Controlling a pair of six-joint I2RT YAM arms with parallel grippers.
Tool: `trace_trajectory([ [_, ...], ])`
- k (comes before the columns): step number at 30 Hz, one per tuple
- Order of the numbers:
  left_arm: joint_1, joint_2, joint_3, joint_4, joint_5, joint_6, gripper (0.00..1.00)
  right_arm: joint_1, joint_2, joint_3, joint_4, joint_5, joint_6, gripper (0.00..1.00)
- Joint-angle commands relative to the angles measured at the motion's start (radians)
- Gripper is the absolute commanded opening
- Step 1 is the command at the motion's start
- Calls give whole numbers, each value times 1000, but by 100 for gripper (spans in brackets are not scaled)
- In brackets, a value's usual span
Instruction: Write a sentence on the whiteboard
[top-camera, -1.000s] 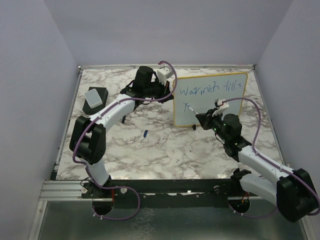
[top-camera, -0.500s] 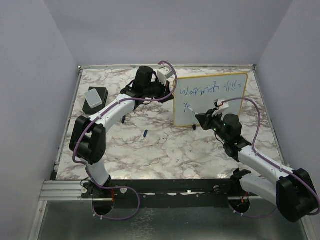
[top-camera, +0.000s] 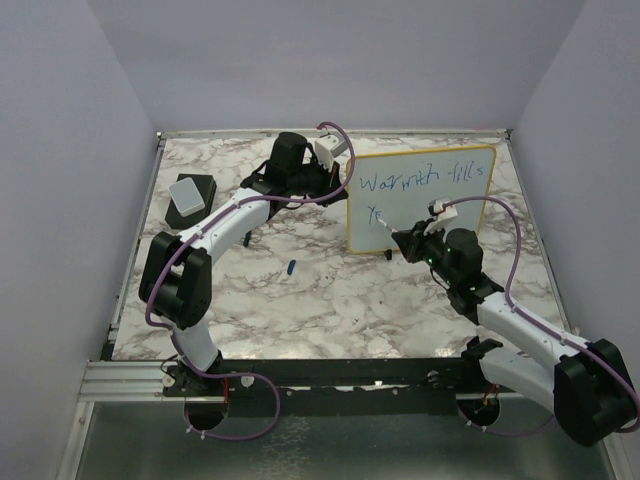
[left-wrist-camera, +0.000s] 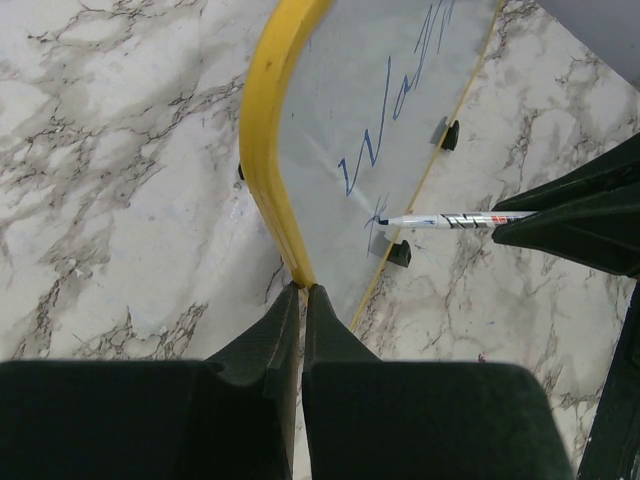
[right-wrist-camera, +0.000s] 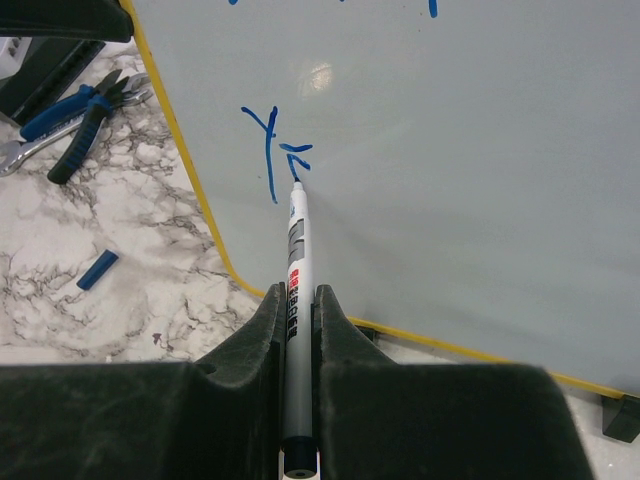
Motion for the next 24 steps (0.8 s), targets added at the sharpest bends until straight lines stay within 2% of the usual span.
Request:
trace_trajectory([
  [1, -6, -1, 19, -14, 18, 12, 0, -3, -21, -17, -34, 61, -6, 1],
  [9, -6, -1, 19, -14, 19, 11, 0, -2, -33, -2, -16, 99, -17, 1],
  [16, -5, -1, 19, -14, 19, 11, 0, -2, 1, 24, -6, 75, -29, 1],
  [24, -5, -1, 19, -14, 15, 13, 0, -2, -72, 15, -28, 13, -26, 1],
])
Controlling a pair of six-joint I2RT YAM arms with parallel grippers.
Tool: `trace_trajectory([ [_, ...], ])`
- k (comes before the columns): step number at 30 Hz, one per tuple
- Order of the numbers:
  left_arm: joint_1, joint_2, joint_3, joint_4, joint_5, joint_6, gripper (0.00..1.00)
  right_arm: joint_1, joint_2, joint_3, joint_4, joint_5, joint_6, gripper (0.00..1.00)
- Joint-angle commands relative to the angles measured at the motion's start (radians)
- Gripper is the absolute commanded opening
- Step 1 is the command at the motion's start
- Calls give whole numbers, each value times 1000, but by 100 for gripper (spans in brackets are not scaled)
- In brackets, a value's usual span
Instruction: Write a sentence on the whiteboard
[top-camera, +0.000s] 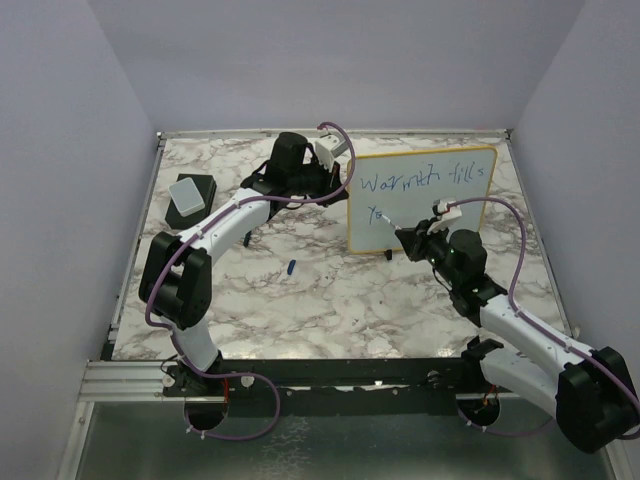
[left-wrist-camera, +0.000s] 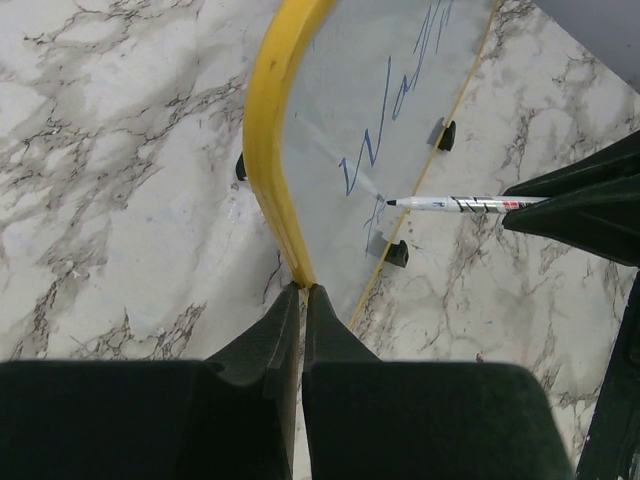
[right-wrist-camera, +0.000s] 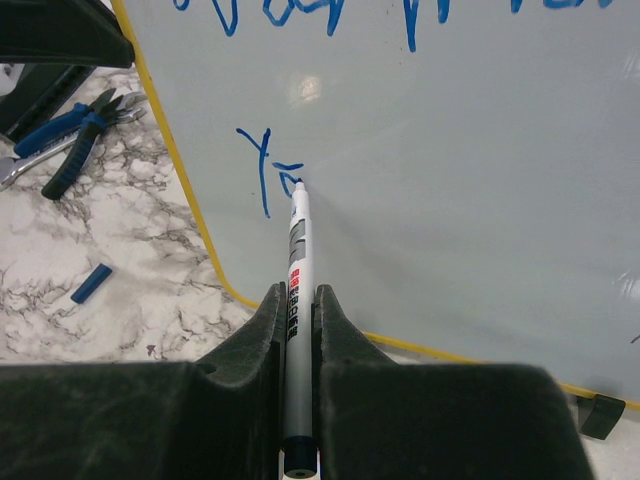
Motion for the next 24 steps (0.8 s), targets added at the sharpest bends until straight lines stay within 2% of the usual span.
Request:
trace_trajectory([
  [1, -6, -1, 19, -13, 14, 13, 0, -1, -52, 15, -24, -12, -14, 1],
  [24, -5, -2, 18, -13, 14, 13, 0, -1, -18, 35, 7, 33, -25, 1],
])
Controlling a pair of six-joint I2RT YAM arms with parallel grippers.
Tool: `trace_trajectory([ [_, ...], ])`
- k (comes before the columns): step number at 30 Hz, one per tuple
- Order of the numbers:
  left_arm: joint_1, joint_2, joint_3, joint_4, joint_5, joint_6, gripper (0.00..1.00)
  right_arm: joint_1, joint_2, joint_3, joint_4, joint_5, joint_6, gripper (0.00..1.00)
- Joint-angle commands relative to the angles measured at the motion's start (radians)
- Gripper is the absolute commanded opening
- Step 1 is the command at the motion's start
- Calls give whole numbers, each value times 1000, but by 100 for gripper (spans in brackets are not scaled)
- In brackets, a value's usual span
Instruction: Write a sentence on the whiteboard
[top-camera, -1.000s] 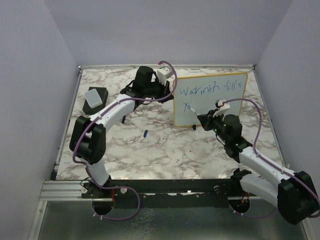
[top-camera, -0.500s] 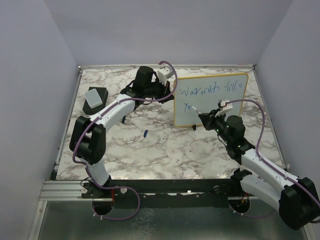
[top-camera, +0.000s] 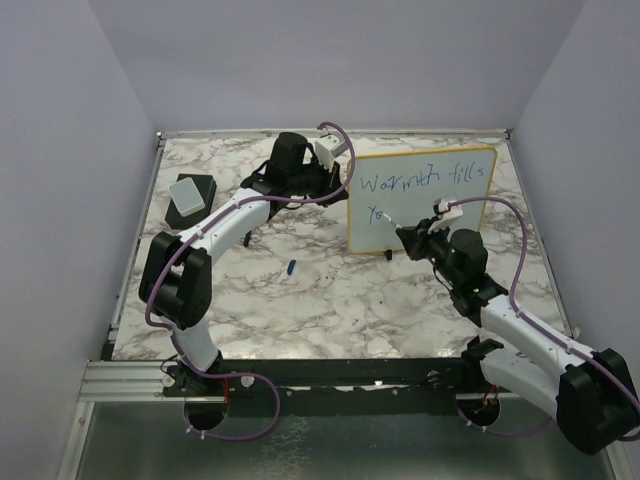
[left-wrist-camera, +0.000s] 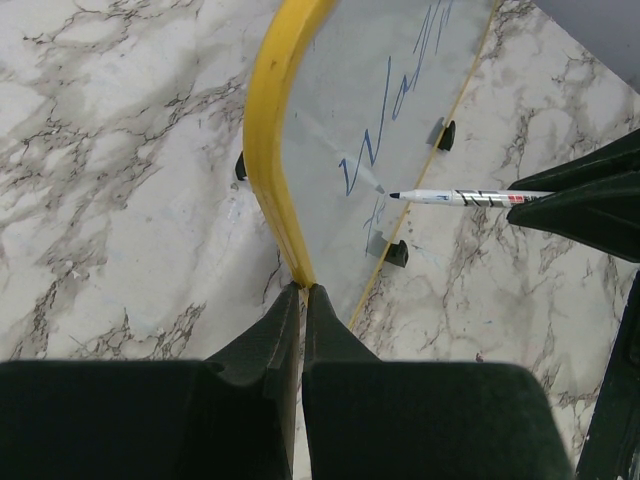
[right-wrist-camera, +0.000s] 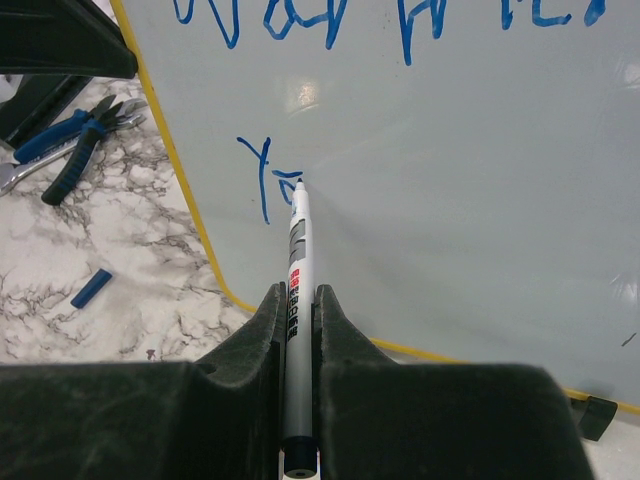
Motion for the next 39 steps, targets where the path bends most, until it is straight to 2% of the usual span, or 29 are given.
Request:
trace_trajectory([
  [1, -4, -3, 16, -15, 11, 13, 0, -2, 2, 30, 20, 25, -20, 1],
  [17, -3, -5, 16, -14, 12, 14, 0, -1, 53, 23, 35, 79, -18, 1],
  [39, -4, -6, 17, -15, 12, 14, 0, -2, 14, -30, -28, 89, 18, 1],
])
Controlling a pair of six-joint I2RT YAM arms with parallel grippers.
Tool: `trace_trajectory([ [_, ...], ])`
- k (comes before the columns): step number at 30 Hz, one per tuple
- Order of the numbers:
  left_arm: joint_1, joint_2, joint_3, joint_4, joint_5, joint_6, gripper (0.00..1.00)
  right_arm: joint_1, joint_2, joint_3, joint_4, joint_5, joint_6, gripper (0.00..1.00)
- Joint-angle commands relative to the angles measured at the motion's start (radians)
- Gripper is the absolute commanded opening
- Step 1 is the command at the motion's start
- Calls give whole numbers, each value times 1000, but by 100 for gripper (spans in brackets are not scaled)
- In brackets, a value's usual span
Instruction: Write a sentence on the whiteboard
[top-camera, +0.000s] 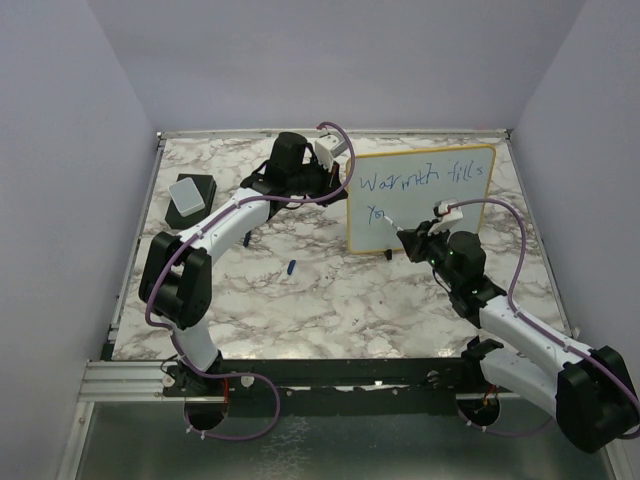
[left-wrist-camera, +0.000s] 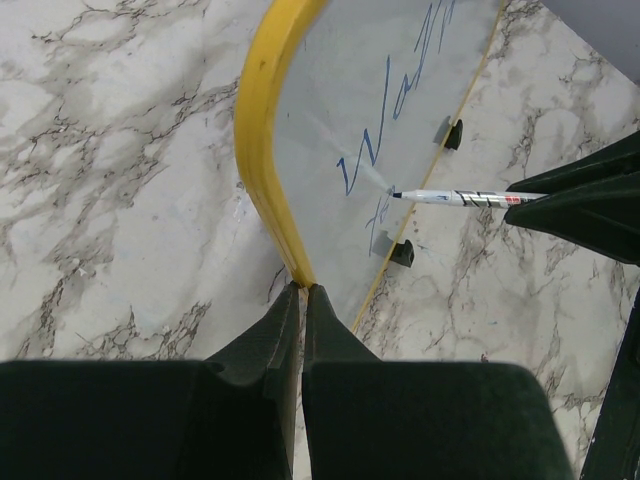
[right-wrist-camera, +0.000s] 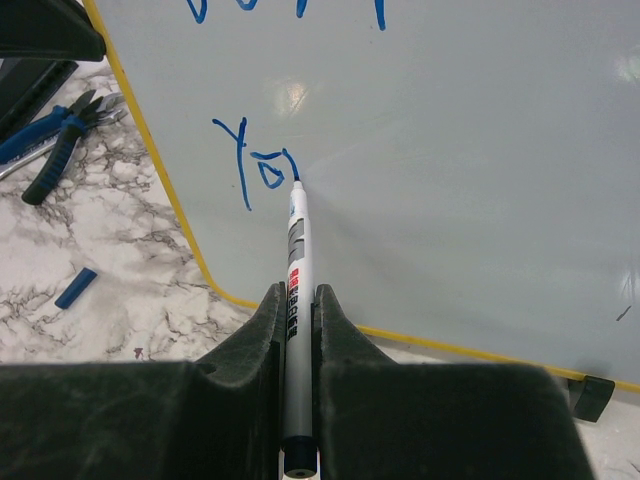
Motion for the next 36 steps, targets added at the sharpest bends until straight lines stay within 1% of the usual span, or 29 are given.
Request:
trace_trajectory([
  [1, -5, -7, 17, -13, 20, 10, 0, -2, 0, -7, -45, 64, 5, 1],
  [9, -5, -10, 17, -13, 18, 11, 0, -3, -9, 3, -76, 101, 7, 1],
  [16, -5, -10, 17, -13, 20, 10, 0, -2, -20, 20, -60, 121, -3, 1],
  [28, -5, -10, 18, -13, 21, 10, 0, -2, 3, 85, -26, 120, -32, 1],
  [36, -5, -13, 17, -13, 21, 10, 0, -2, 14, 70, -31, 117, -26, 1],
])
